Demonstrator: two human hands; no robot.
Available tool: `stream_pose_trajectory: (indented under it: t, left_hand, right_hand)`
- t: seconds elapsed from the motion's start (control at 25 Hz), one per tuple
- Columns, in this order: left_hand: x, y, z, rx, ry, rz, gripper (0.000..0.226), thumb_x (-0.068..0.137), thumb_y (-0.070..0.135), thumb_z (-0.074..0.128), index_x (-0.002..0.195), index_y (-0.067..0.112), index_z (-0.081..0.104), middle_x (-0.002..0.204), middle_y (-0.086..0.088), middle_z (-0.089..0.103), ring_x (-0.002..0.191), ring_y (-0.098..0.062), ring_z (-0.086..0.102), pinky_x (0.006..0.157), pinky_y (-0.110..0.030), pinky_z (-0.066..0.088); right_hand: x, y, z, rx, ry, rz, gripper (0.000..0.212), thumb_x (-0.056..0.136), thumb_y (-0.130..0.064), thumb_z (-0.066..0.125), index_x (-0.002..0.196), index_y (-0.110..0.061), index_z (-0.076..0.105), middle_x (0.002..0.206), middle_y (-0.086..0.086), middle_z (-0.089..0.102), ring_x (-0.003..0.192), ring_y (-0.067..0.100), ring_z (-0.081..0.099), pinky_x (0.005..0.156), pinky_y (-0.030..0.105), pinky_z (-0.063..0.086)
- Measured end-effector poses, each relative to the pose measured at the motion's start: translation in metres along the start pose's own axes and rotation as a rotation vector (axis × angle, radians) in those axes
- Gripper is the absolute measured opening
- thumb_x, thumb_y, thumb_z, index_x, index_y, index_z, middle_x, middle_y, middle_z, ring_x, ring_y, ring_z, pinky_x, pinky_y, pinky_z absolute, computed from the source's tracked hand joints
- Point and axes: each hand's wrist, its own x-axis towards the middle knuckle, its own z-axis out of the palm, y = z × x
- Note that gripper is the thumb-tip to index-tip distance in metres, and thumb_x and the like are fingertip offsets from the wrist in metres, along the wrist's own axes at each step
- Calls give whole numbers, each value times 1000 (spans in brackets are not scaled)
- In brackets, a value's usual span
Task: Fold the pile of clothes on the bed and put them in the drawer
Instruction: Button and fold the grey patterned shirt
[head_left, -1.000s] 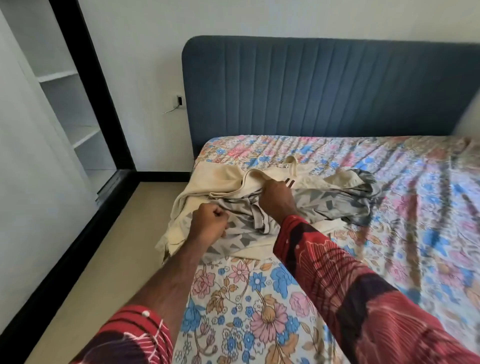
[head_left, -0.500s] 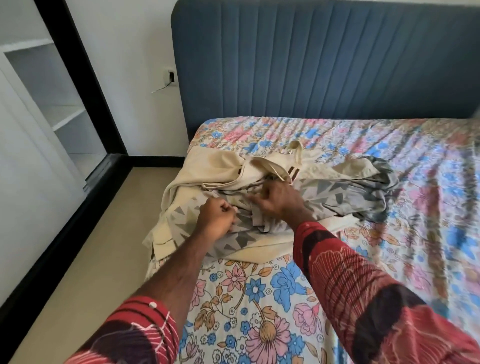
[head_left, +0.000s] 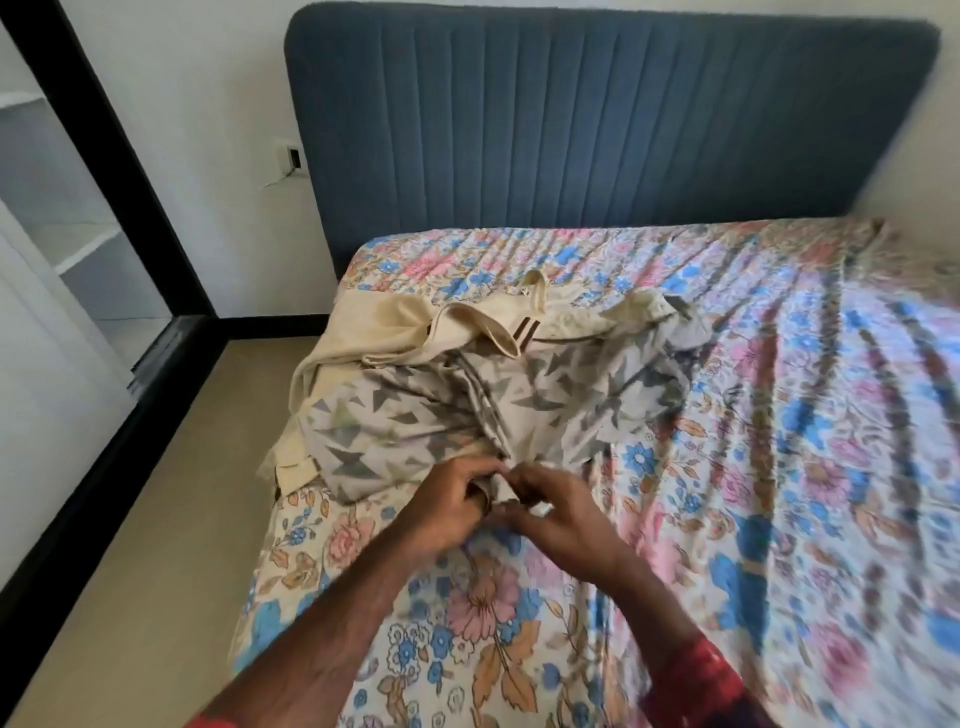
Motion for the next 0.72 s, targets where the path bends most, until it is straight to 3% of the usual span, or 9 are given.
stream_pose_trajectory:
  t: [0.12, 0.16, 0.24, 0.32, 0.44, 0.56, 0.6, 0.68, 0.72]
  left_hand:
    - [-35, 8, 16, -54, -51, 8, 16, 93, 0, 64, 103, 3, 76, 109, 12, 63, 91, 19, 55, 84, -8, 41]
    - [-43, 9, 16, -85, -82, 13, 17, 96, 9, 64, 103, 1, 77, 114, 16, 61, 96, 20, 54, 87, -5, 39]
    - [-64, 13, 12, -60, -180, 16, 30, 93, 25, 53, 100, 12, 79, 121, 20, 60, 109, 11, 55, 95, -10, 39]
    - [-86, 12, 1, 45, -281, -50, 30, 83, 34, 44, 87, 30, 74, 108, 11, 66, 99, -4, 61, 92, -27, 46]
    - [-114, -2, -29, 315, -317, -208, 31, 89, 39, 48, 63, 25, 58, 74, -1, 61, 73, -22, 61, 72, -36, 48]
    - [-128, 4, -50, 907, -88, -267, 14, 88, 30, 71, 101, 26, 68, 96, 6, 66, 93, -21, 67, 89, -36, 49]
    - [-131, 7, -46, 1043, 38, -206, 36, 85, 25, 74, 119, 26, 65, 114, 5, 64, 105, -19, 62, 97, -41, 46]
    - [-136, 22, -25, 841, 167, 38, 47, 88, 10, 67, 133, 22, 61, 128, -2, 62, 112, -21, 60, 101, -46, 47]
    - [-139, 32, -14, 631, 105, 115, 39, 94, 10, 62, 131, 22, 62, 124, -2, 65, 107, -19, 62, 99, -44, 50]
  right_hand:
    - [-51, 14, -16, 144, 224, 139, 21, 88, -23, 77, 107, -23, 69, 106, -1, 70, 91, 21, 70, 71, 29, 57]
    - [-57, 22, -19, -19, 318, 176, 40, 87, -17, 78, 121, -30, 62, 123, -1, 62, 103, 23, 68, 77, 29, 59]
    - [-59, 38, -25, -389, 244, 306, 76, 86, -11, 74, 144, -45, 39, 156, 5, 29, 133, 34, 49, 100, 43, 52]
    - [-54, 44, -38, -664, 127, 401, 74, 86, -17, 70, 145, -50, 39, 167, -1, 4, 147, 37, 26, 114, 62, 30]
    - [-63, 26, -43, -869, 56, 189, 30, 93, -27, 68, 122, -36, 65, 154, -3, 45, 136, 23, 43, 116, 57, 31]
    - [-103, -16, -6, -690, -170, -29, 16, 101, -27, 59, 114, -22, 67, 104, 0, 74, 87, 15, 70, 91, 38, 57]
    - [-118, -32, 9, -592, -281, -55, 16, 102, -29, 59, 112, -19, 66, 96, 0, 74, 79, 14, 71, 83, 33, 60]
    - [-141, -52, 28, -450, -429, -79, 17, 99, -29, 64, 107, -14, 66, 92, -1, 71, 75, 10, 69, 74, 27, 59]
    - [-148, -57, 28, -367, -423, -76, 16, 97, -26, 69, 106, -13, 66, 92, -2, 70, 77, 7, 68, 74, 24, 58]
